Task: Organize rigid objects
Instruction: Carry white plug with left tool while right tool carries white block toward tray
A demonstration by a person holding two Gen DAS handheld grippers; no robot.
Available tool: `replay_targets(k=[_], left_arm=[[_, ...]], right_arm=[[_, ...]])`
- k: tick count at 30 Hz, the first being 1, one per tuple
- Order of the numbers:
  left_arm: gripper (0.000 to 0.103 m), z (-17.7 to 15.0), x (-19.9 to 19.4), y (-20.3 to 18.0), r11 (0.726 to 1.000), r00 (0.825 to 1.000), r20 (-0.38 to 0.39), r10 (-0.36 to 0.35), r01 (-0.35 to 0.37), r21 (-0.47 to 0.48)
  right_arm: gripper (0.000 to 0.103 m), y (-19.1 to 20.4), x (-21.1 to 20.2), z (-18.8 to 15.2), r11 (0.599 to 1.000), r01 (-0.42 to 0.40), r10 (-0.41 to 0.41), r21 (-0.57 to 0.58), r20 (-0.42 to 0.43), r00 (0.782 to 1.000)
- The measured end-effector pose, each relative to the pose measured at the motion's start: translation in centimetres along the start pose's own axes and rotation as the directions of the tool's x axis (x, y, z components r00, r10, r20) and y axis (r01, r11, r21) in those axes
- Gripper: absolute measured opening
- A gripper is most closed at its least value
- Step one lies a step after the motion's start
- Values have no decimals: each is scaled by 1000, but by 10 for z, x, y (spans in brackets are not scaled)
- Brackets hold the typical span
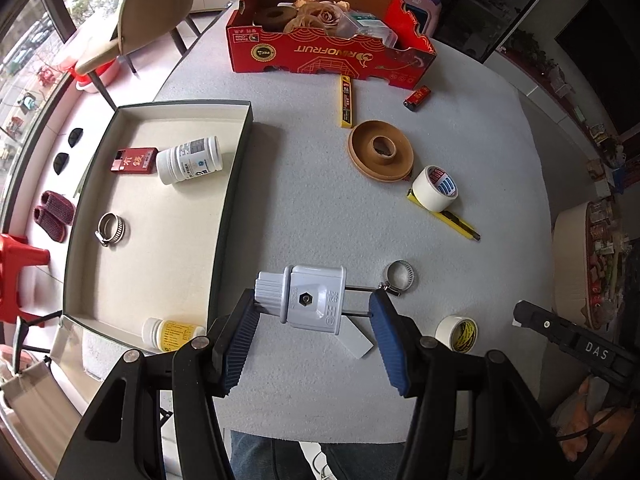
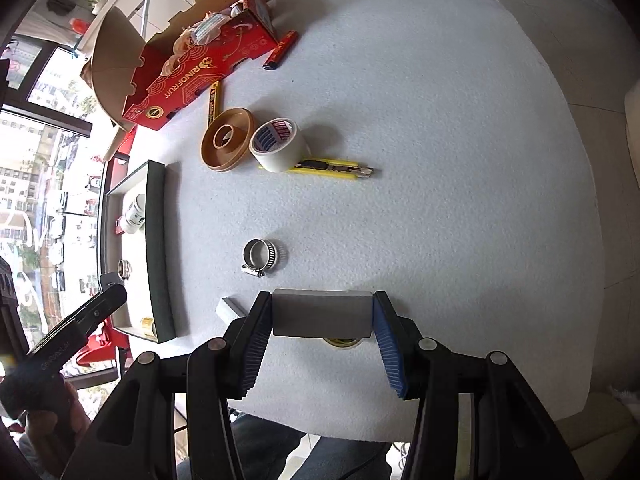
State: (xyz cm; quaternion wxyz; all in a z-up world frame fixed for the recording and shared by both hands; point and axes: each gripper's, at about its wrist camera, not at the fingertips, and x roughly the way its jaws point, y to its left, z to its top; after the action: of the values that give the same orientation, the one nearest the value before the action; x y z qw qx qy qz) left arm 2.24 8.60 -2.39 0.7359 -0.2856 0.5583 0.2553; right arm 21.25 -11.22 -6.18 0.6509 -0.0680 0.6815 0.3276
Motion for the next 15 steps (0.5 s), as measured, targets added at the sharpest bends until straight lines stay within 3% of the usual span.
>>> replay_targets(k=[8,15], left_arm=[[60,4,-16,60,993,998,55,29,-23,-116],[60,10,-17,116,989,995,69,67,-57,-134]], right_arm=[[51,67,4,10,990,-23,24,-136,12,1000],[51,137,20,7,982,-31,36,-188,19,999]])
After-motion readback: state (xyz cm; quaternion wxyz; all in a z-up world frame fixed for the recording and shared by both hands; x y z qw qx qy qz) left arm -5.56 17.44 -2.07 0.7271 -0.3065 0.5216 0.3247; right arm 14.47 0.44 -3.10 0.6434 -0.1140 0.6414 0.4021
